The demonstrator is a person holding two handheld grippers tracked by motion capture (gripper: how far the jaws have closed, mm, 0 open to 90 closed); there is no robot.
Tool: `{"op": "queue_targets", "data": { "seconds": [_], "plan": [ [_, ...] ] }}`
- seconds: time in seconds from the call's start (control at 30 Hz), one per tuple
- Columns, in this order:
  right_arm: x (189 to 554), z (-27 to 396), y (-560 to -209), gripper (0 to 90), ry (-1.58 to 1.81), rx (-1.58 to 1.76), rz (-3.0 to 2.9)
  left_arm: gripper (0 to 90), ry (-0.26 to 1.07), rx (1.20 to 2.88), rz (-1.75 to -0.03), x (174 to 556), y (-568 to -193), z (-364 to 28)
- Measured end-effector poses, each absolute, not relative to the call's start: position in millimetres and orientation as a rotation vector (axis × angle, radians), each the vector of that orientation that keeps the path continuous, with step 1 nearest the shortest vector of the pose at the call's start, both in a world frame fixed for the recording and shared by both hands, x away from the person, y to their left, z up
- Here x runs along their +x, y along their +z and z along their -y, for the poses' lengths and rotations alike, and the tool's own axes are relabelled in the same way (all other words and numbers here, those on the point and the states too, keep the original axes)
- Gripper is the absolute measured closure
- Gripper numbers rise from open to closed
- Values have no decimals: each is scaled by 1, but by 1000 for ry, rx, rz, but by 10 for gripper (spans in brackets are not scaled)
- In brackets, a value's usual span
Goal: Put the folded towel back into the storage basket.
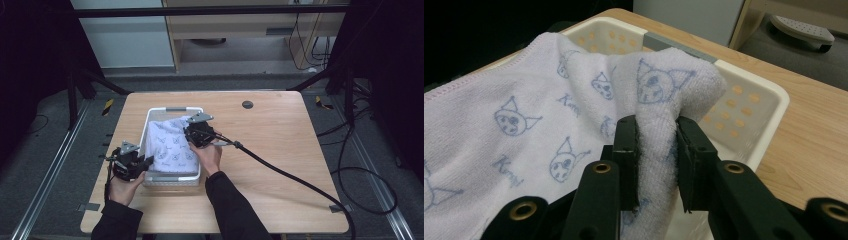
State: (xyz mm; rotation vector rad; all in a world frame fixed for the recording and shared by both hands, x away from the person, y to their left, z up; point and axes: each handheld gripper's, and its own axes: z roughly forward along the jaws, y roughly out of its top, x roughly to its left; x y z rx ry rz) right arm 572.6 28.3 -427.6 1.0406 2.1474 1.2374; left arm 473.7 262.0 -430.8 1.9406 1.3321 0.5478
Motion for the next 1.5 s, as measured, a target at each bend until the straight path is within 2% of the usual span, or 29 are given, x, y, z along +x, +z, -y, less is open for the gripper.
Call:
{"op": "queue_targets", "data": {
  "seconds": [0.3, 0.6, 0.97, 1.13, 1.5],
  "plan": [
    [575, -28, -434, 593, 1181, 990, -2183, 617, 571, 1931, -1346, 474, -432, -264],
    [568, -17, -419, 521, 1242, 979, -2139, 611, 597, 1858, -1304, 464, -418, -267],
    [548, 17, -403, 261, 1297, 973, -2125, 511, 641, 1791, -1239, 455, -407, -278],
    [535, 40, -400, 208, 1322, 980, -2118, 448, 643, 1783, -1211, 451, -406, -283],
    [513, 87, -403, 162, 1347, 1013, -2092, 374, 640, 1782, -1177, 444, -410, -293]
  ]
}}
